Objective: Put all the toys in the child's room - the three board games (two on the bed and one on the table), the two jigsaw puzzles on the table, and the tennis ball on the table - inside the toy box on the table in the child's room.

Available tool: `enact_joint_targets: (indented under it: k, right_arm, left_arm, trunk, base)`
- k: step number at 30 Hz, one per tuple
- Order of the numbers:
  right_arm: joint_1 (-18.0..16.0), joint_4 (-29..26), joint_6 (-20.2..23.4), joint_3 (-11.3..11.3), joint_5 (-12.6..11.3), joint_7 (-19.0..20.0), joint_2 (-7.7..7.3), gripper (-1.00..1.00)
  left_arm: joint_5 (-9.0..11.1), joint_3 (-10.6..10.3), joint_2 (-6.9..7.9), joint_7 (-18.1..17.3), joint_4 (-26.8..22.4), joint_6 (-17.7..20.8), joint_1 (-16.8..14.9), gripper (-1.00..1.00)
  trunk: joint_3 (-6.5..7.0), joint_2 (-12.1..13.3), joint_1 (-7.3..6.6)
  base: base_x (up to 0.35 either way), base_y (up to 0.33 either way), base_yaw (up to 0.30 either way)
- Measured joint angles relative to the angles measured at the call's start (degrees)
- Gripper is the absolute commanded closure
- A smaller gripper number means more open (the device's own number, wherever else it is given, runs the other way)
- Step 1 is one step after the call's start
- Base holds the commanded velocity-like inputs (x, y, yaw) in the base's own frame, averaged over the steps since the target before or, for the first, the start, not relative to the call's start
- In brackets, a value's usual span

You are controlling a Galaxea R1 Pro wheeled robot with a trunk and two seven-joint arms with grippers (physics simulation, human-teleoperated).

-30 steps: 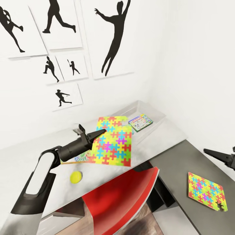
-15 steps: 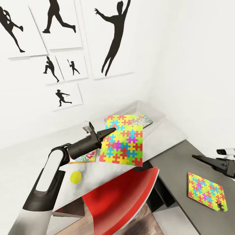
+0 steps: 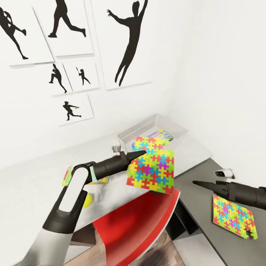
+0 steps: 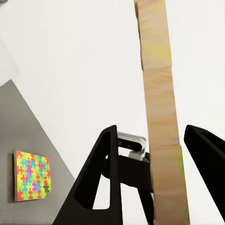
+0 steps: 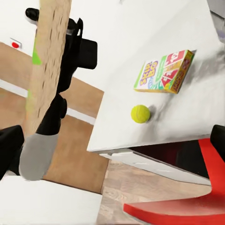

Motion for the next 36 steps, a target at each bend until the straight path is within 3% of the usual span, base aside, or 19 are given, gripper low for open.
enact_joint_targets:
  k: [4, 13, 27, 32, 36]
  right_arm:
    - [-2.5, 0.3, 1.6, 1.9, 0.0, -0.4, 1.07, -1.0]
    - [-6.9, 0.5, 1.7, 2.8, -0.2, -9.4, 5.91, -1.0]
    - [-11.4, 0.5, 1.7, 3.1, -0.7, -11.2, 7.01, -1.0]
    - [-11.8, 0.4, 1.7, 3.5, -0.7, -11.3, 9.04, -1.0]
    - [-11.9, 0.3, 1.7, 3.6, -0.5, -11.3, 9.82, -1.0]
  left_arm:
    - [-1.0, -1.3, -0.46, 0.0, 0.7, 0.0, -0.3, 1.0]
    - [-1.4, -2.0, -0.67, -0.2, 1.0, 0.0, -0.5, 1.0]
    - [-1.5, -2.1, -0.74, -0.2, 0.7, 0.0, -0.5, 1.0]
    - [-1.5, -2.1, -0.77, 0.1, 0.8, -0.1, -0.5, 1.0]
    - [-1.6, -2.1, -0.69, 0.2, 0.7, -0.1, -0.5, 1.0]
  trunk:
    - [0.0, 0.0, 0.0]
    - [0.0, 0.0, 0.0]
    - [0.0, 0.0, 0.0]
    - [0.0, 0.0, 0.0]
    - [0.0, 0.0, 0.0]
  base:
    - [0.0, 0.0, 0.0]
    - [0.0, 0.0, 0.0]
    - [0.0, 0.0, 0.0]
    - [0.0, 0.0, 0.0]
    - [0.0, 0.0, 0.0]
